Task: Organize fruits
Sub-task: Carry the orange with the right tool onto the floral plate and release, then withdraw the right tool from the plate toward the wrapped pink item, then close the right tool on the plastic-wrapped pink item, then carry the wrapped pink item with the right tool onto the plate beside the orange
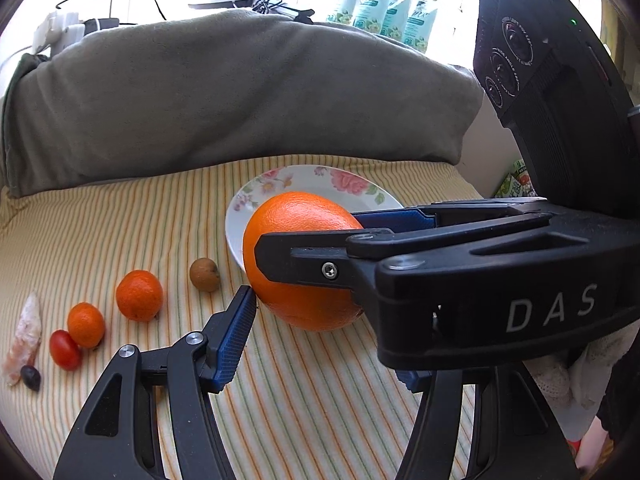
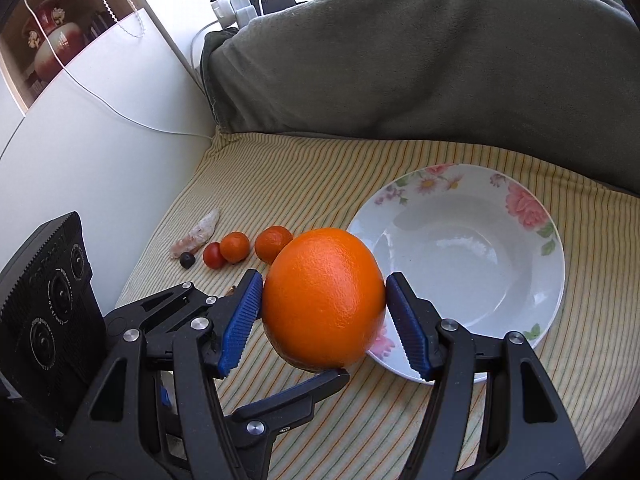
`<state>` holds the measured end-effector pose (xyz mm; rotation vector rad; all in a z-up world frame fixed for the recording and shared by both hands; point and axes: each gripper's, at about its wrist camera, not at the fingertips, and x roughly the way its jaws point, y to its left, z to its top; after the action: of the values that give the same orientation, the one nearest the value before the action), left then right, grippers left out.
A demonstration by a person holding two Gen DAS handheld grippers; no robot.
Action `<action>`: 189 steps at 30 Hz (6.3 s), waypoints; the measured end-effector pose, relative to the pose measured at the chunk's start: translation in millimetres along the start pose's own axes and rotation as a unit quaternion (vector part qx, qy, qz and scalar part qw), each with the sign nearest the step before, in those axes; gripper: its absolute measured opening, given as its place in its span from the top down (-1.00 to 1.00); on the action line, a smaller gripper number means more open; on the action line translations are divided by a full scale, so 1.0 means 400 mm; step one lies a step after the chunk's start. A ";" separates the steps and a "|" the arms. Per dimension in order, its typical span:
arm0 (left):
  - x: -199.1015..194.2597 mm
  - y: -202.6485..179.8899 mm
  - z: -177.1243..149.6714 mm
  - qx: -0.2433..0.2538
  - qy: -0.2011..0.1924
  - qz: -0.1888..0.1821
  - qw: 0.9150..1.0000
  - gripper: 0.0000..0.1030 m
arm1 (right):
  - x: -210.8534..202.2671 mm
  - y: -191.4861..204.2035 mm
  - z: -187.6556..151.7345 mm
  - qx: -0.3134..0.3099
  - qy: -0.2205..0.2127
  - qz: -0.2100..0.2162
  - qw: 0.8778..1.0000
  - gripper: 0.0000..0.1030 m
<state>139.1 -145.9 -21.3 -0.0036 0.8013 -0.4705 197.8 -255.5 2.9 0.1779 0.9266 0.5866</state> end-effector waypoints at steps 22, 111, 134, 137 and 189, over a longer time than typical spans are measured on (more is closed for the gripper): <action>0.000 0.015 -0.004 -0.008 0.002 0.011 1.000 -0.13 | -0.078 -0.080 0.004 0.036 -0.059 -0.073 0.995 -0.37; -0.248 0.662 -0.261 -0.239 -0.005 0.114 0.964 0.02 | 0.583 0.375 0.149 -0.001 0.161 0.092 0.983 -0.07; -0.224 0.669 -0.215 -0.222 0.004 0.106 0.969 0.36 | 0.685 0.404 0.160 0.020 0.183 0.097 0.978 0.35; -0.229 0.667 -0.216 -0.225 0.000 0.108 0.968 0.36 | 0.672 0.400 0.155 0.019 0.180 0.099 0.978 0.37; -0.129 0.285 0.004 -0.109 -0.046 0.039 0.992 0.36 | 0.138 0.006 0.132 0.069 0.053 0.072 0.994 0.38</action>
<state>155.6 -22.8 -4.9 -0.1959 0.7552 -0.3051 264.0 -218.0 -3.2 0.3434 1.0638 0.6696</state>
